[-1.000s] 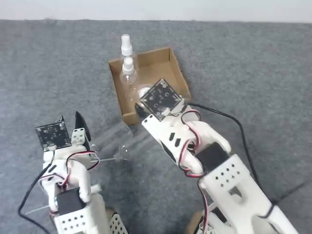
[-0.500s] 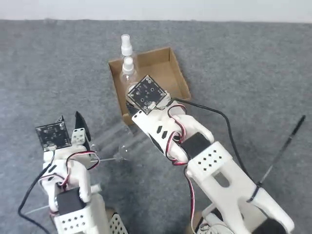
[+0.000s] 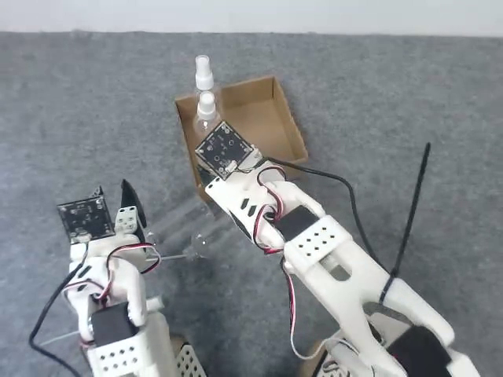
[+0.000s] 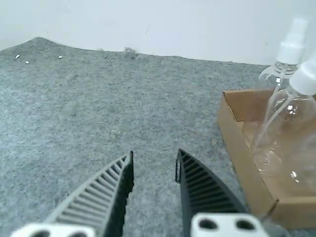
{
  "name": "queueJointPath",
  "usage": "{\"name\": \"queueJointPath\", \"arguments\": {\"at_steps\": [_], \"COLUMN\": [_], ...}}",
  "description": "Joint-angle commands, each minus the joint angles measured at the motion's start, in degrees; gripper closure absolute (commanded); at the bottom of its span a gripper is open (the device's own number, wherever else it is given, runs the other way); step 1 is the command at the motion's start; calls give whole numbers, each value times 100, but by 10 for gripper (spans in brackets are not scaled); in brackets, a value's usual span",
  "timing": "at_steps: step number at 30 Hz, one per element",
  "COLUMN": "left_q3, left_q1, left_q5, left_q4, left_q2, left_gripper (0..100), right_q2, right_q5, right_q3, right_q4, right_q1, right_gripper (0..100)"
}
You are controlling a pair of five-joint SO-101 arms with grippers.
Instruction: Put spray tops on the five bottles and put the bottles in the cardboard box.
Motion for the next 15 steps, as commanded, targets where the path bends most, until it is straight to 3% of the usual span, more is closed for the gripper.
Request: {"name": "queueJointPath", "arguments": {"at_steps": [1, 15], "left_q3": [-48, -13], "left_q1": [-26, -9], "left_q5": [0, 0], "left_q4": [-185, -185], "left_q2": [-97, -97], "left_gripper": [870, 870], "right_q2": [84, 831], "right_q5": [-44, -44], "right_q3": [-413, -413], "right_q4": [-338, -699], "right_q1": [-13, -4], "right_gripper": [902, 902]}}
